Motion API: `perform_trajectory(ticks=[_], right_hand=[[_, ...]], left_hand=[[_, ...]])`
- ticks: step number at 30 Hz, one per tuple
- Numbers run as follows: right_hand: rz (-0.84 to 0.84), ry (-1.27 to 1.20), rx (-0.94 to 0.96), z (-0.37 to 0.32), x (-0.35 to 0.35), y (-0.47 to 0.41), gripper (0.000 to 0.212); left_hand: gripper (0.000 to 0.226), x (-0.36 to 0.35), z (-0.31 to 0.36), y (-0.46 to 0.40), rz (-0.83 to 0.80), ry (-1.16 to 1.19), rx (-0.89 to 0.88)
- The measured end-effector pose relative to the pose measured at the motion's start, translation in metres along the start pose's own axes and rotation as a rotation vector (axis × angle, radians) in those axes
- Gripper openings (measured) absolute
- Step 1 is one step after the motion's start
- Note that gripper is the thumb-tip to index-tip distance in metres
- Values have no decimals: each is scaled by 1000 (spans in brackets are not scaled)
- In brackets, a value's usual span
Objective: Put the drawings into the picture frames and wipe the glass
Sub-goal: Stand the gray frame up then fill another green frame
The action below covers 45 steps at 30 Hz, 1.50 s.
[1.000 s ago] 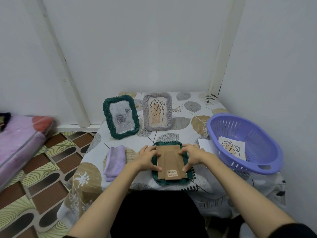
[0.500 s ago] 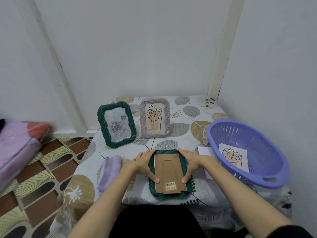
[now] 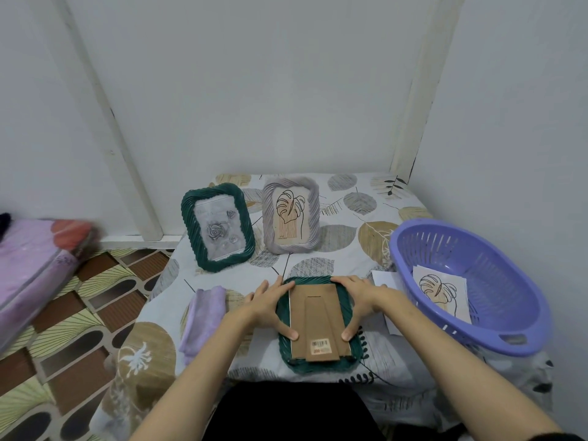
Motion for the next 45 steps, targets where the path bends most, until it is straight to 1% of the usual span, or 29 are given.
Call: perform_trajectory(ticks=[5,9,13,16,20,25,27,29,31,32,33,34,35,37,38,39,40,41,43,45], right_hand=[[7,10,-2,-2,2,5,126],[35,-10,5,-3,3,9,122],[91,-121,11,4,-6,13,128],[87,-176,29,9,-12,12,128],[38,-119,52,4,-10,10,123],[15,-35,17,-1,-5,15,116],[8,-61,25,-1,-7,14,118],[11,-113,37,1,-7,11,127],[44,-178,31,3,-10,10,134],[77,-212,22,3,-13,13,133],[118,-232,16,3,-15,18,127],[166,-233,11,2,-16,24,117],[224,-207,9,1,-17,33,101],[342,-120,54,-6,-20,50,61],[389,-92,84,-9,-23,57,45],[422,-83,107,-10,-27,62,34],[432,-87,122,-10,-31,67,30],[424,-96,131,-9,-35,70,31],[393,-96,147,-6,-41,74,39],[372,-68,161,-3,-44,77,46]], left_hand=[[106,-4,1,5,29,2,-24],[108,-4,0,6,39,43,-30],[111,-6,-1,8,85,69,-31],[106,-7,-1,10,83,67,-31],[104,-5,0,9,35,12,-26],[106,-4,1,6,19,-15,-11],[111,-3,1,5,34,-6,-11],[113,-3,1,5,30,-11,-8],[110,-4,2,7,44,-21,-9],[107,-5,3,8,77,-18,-18],[101,-6,4,11,124,-6,-38],[90,-7,6,13,178,12,-70],[75,-8,9,16,228,23,-116],[46,-13,14,21,281,19,-197],[38,-17,15,24,291,14,-216],[35,-19,15,27,293,12,-227],[37,-22,14,30,280,12,-230],[44,-24,12,33,245,19,-230],[60,-28,8,39,128,51,-238],[69,-30,7,46,42,73,-258]])
Point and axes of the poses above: each hand's wrist, its own y-axis away from the middle knuckle, its own x-axis out of the back of the hand, z = x × y, the point moved 4 cm from there along -y, towards the middle knuckle, and after that the axes turned 2 degrees about -x, right-handed, at the moved point
